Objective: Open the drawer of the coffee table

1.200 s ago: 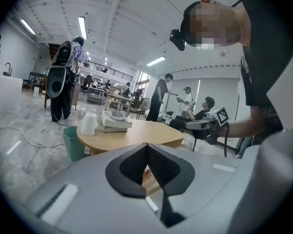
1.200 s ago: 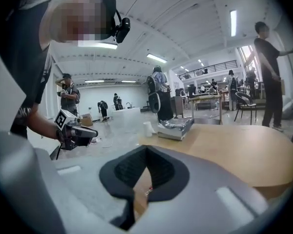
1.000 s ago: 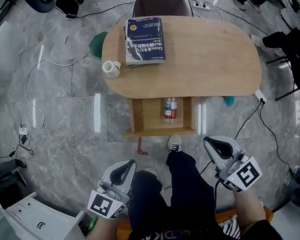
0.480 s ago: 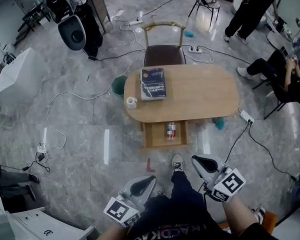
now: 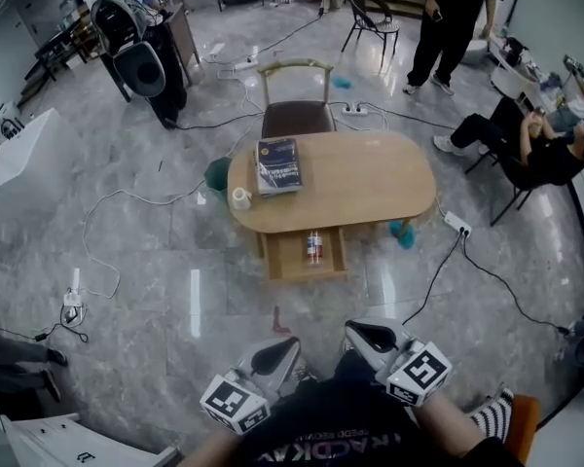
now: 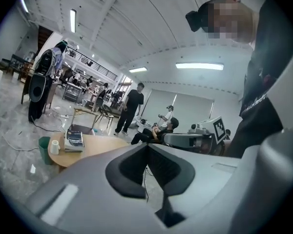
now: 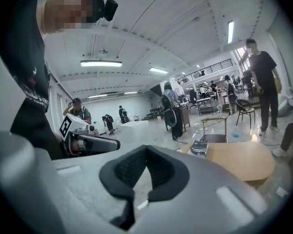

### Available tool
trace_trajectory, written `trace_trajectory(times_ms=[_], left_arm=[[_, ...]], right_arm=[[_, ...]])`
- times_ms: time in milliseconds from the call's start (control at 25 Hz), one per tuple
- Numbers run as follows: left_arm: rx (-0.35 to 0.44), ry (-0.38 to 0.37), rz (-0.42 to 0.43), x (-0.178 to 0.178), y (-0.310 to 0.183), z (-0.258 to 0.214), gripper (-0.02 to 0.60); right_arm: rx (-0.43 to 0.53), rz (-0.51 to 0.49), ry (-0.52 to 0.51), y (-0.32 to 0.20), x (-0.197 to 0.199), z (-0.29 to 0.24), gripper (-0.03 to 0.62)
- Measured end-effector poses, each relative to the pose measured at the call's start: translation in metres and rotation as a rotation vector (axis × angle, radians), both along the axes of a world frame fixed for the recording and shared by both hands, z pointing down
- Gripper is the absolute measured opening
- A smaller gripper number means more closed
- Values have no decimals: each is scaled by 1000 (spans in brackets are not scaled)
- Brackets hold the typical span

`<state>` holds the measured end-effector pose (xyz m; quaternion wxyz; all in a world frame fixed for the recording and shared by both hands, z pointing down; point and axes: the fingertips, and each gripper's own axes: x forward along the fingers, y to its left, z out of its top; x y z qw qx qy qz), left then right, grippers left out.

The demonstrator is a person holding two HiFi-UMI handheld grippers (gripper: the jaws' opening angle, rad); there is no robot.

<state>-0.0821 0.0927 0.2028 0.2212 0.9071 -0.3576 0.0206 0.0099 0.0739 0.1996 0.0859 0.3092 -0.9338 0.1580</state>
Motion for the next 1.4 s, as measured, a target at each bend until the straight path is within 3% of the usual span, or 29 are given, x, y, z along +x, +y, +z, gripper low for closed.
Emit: trace_trajectory(times_ms=[240, 440, 600, 1000, 1240, 1400], left_arm=[[24, -26, -31, 28, 7, -9, 6], [11, 43, -118, 60, 7, -19, 7], [3, 26, -149, 101, 15, -23, 7], [6, -19, -118, 200, 67, -9, 6], [23, -25, -106, 232, 87, -10, 6], [27, -25, -124, 235, 94, -18, 6]], right_arm=[[-8, -90, 2, 13, 15, -5, 2], [-8, -177, 6, 24, 43, -10, 2], [-11, -214, -10, 34, 79, -12, 2], [-31, -274, -34, 78, 158, 1, 2], [-23, -318, -9, 105, 182, 3, 2], [-5, -355, 2, 116, 186, 1, 2]])
